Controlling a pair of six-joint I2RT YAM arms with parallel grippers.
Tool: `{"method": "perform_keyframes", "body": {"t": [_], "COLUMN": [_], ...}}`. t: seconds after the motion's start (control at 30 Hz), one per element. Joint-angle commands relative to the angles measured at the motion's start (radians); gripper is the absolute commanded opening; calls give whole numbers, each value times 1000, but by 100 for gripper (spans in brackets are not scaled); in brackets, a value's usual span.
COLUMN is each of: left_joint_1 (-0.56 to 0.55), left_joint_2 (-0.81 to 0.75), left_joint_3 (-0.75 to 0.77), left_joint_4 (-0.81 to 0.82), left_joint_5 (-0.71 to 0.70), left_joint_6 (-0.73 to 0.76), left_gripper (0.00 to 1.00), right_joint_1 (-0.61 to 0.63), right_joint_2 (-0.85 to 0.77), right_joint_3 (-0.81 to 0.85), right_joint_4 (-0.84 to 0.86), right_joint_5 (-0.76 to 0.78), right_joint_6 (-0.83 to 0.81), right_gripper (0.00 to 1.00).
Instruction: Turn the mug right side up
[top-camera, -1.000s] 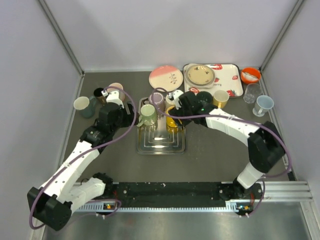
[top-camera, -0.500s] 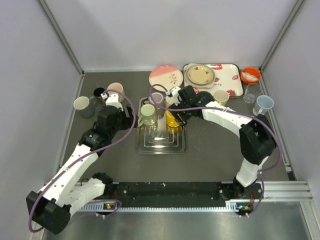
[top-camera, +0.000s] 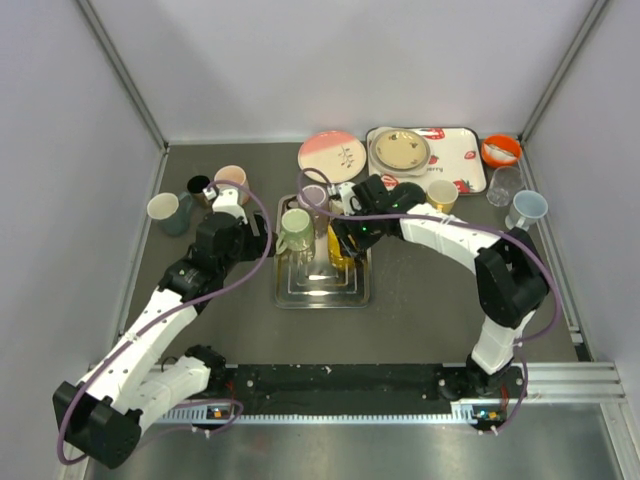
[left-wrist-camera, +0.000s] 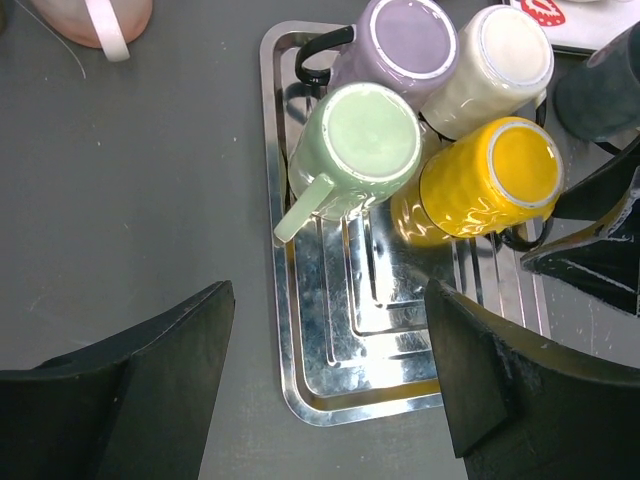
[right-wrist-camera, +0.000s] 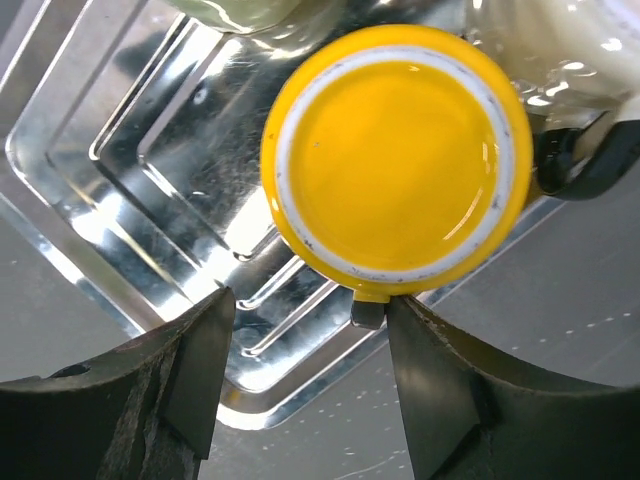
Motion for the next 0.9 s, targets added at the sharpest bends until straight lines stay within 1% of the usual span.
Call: {"method": "perform_keyframes", "body": {"t": [0.0,0.13,0.17,0.37,0.7,0.87], "left_joint_1": [-3,-3,-3,-3,-3,-3], "left_joint_2": [-1,-1,0,7,7,13], "left_joint_3": [-2,-4,-4,-10,-14,-16], "left_joint_4": [39,39,38,38,38,39], "left_joint_5": [19,23,25,31,23,25], "left_joint_6": [1,-2,-2,-11,-7,-10], "left_gripper": [82,82,81,81,81,81], "right_joint_1": [61,73,73,67,65,65], "right_joint_2": [-50,-39,-31,32,105,116], "right_joint_3": [61,71,79,113,174,171], "right_joint_4": [-22,-61,-83,-102,-104,-105], "right_joint_5": [-9,96,147,233,215,219], "right_joint_6": [73,69,64,75,130,139], "right_gripper": [62,62,62,61,56,50]}}
